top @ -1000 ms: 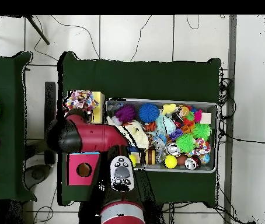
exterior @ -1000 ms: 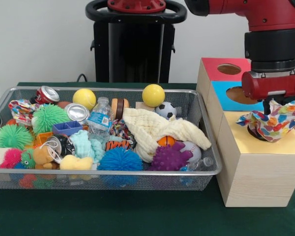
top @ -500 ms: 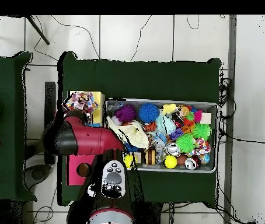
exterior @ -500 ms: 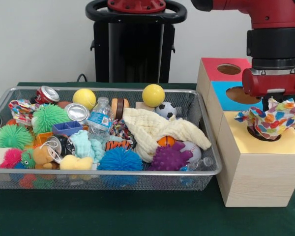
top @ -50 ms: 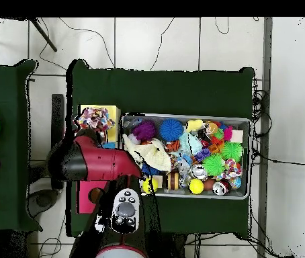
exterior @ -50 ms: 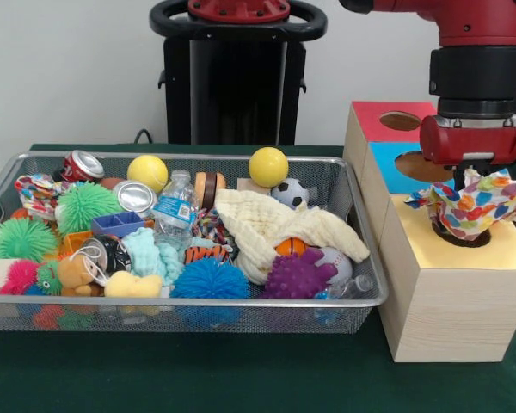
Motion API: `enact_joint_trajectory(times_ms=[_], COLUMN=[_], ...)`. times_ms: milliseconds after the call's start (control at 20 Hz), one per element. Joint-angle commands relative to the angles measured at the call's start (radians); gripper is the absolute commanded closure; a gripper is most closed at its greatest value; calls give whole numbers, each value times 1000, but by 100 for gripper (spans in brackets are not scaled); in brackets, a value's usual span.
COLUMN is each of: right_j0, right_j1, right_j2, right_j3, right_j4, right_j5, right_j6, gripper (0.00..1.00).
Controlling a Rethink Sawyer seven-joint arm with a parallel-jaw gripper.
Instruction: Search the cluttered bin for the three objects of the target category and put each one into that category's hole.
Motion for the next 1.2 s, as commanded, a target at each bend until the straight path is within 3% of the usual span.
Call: enact_joint_trajectory(times_ms=[50,400,1200], right_j0=[4,-43,-83], right_j1=[86,72,100], right_j2=[-8,57,110], right_j3=[28,47,56], right_j4=[-7,-28,-54], right_j5=[-26,-95,-187], right_j6=[198,194,194], gripper=[100,100,100])
